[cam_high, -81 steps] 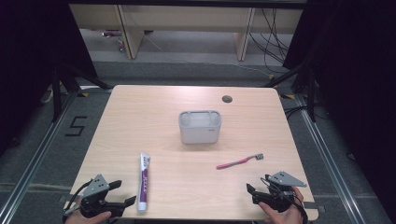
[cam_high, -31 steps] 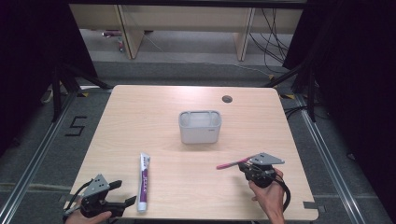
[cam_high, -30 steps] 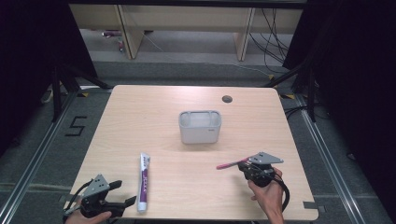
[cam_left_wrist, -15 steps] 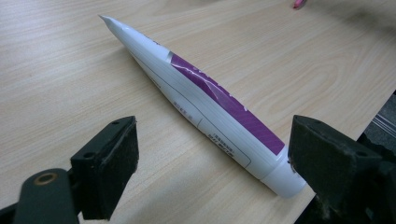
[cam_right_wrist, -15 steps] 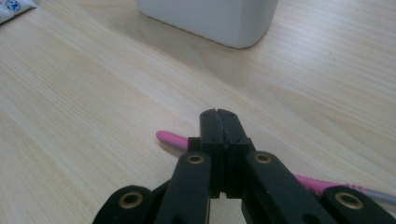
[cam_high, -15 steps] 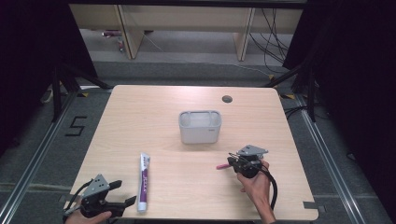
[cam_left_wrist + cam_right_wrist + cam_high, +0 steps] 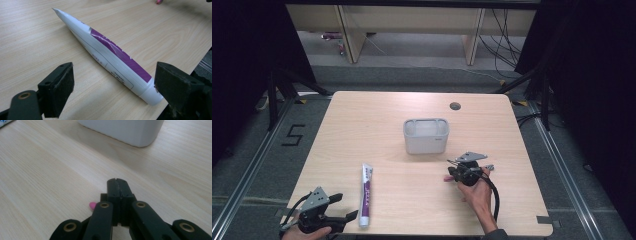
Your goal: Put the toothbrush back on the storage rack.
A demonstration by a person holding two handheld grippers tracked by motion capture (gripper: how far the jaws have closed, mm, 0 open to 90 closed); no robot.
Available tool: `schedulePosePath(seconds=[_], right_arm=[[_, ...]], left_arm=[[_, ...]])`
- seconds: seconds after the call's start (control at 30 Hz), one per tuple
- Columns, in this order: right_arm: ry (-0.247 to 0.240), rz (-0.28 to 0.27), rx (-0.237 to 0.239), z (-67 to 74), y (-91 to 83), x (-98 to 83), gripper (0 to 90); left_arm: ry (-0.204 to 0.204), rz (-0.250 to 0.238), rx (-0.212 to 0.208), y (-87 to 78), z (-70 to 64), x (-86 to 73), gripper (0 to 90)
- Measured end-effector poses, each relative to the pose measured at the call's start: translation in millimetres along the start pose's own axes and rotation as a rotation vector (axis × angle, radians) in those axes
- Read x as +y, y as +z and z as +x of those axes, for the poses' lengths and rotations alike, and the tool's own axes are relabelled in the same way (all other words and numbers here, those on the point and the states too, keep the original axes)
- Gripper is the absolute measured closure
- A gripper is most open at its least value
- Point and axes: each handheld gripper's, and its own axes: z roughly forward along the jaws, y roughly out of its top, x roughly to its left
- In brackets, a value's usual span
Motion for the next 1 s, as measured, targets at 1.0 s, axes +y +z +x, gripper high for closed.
schedulePosePath(seconds=[1.0], right_arm=[[-0.062, 0.073, 0.046, 4.7, 1.1, -9.6, 90.0]], left_arm=[[0.003, -0.001, -0.004, -1.2, -0.5, 0.2, 16.0]])
